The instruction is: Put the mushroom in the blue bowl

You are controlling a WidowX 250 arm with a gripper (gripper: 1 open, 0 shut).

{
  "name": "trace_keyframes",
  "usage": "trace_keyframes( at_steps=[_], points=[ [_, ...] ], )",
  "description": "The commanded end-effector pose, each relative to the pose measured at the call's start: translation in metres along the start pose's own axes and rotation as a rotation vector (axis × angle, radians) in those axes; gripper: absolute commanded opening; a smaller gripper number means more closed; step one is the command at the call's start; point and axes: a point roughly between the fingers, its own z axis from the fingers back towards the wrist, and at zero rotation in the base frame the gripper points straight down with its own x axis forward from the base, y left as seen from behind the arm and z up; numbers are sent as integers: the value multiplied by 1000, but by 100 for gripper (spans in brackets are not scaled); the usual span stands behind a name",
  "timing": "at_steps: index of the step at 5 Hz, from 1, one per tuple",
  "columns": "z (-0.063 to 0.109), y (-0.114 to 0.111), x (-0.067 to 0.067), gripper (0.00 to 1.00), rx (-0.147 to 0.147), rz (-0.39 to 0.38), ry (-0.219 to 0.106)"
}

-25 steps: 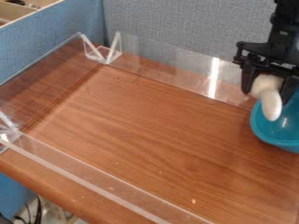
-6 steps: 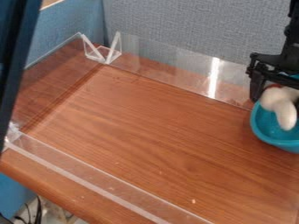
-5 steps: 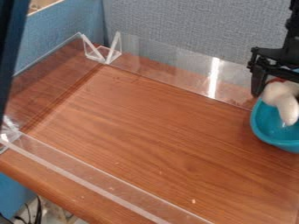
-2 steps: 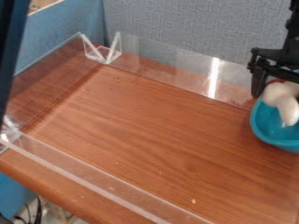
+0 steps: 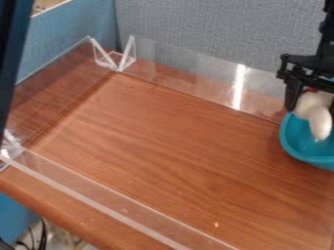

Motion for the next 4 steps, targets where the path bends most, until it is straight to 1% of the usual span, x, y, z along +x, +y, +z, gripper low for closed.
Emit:
trace_keyframes(
  at_steps=[1,4],
  points=[
    [39,-4,4,0,-37,-13,-100],
    [29,-8,5,0,-40,-29,-80]
  ],
)
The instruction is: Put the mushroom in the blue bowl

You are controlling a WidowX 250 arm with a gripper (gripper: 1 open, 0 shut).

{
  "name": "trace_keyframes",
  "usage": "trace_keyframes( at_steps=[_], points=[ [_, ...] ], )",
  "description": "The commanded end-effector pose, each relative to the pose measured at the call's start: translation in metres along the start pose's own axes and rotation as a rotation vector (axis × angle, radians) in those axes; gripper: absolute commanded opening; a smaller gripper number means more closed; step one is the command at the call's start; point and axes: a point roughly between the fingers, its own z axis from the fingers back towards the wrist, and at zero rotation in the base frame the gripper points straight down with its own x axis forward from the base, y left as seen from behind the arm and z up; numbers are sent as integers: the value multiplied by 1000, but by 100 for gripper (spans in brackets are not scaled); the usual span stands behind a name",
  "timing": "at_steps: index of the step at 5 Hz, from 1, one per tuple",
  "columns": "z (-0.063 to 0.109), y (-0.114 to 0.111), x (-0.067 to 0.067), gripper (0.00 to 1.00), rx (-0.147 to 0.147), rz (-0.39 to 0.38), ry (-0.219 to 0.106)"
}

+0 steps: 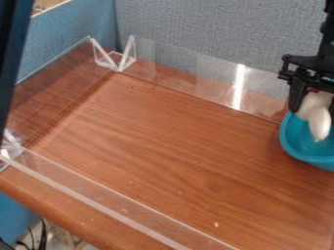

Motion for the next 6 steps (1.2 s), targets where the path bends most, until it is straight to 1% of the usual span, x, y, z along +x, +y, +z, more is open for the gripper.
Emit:
trace_keyframes(
  at_steps=[1,6],
  points=[
    [25,-7,5,0,-26,-18,-71],
    [14,-9,6,0,-33,-31,-46]
  ],
)
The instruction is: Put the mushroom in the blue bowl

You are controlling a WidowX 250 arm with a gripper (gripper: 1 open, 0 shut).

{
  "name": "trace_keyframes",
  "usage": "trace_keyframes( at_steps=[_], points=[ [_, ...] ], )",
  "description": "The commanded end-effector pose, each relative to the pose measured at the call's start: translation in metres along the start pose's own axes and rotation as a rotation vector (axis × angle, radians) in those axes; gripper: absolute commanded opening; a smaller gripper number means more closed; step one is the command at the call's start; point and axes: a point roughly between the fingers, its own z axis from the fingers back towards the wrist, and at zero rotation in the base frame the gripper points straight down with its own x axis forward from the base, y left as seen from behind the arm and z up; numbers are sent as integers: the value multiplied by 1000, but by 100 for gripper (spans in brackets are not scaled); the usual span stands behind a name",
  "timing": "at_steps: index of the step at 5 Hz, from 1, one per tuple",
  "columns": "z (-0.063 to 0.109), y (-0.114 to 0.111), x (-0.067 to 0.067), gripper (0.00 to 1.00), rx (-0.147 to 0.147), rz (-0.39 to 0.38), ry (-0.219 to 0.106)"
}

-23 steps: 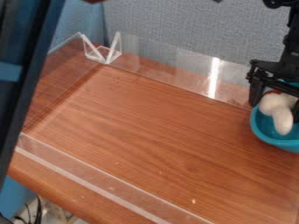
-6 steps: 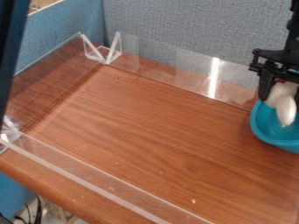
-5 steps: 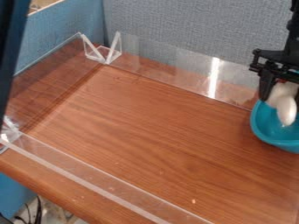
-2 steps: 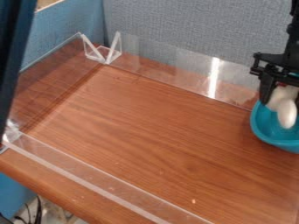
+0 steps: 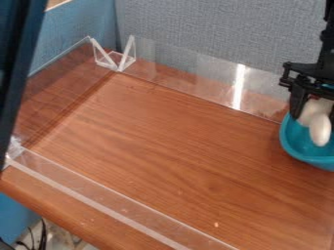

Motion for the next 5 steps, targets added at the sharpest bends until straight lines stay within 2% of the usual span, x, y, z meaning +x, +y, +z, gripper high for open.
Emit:
trace_keyframes(
  at_steps=[1,5],
  points=[
    [23,-8,6,0,-23,-16,-67],
    [20,-8,4,0,-31,-19,-58]
  ],
)
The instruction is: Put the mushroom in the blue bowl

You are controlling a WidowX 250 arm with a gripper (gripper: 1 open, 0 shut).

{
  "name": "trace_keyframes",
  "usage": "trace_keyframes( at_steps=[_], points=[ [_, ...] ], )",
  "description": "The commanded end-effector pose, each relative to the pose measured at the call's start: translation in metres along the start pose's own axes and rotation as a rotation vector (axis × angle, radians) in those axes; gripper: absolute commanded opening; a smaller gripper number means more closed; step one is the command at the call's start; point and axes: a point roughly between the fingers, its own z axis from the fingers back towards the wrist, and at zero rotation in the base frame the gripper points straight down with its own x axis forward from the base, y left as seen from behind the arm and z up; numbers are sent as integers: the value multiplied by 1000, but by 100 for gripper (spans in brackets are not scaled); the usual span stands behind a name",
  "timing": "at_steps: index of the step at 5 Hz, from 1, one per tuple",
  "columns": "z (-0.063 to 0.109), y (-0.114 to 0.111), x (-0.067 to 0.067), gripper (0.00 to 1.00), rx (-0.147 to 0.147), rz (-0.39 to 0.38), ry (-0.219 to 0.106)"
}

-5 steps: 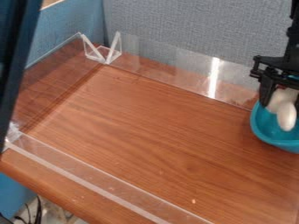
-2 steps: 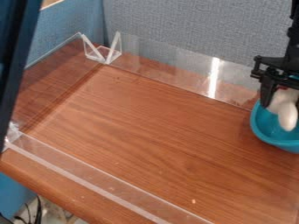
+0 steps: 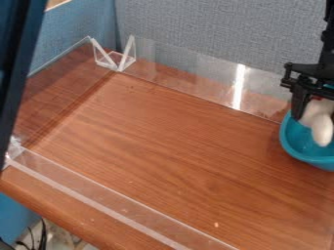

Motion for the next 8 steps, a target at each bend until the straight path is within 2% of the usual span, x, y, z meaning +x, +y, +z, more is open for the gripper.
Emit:
trace_keyframes(
  at_steps=[1,4,8],
  points=[
    [20,-6,2,0,-16,-15,-52],
    [20,-6,0,0,-23,-15,-50],
    [8,-6,2,0,-31,-16,-25]
  ],
)
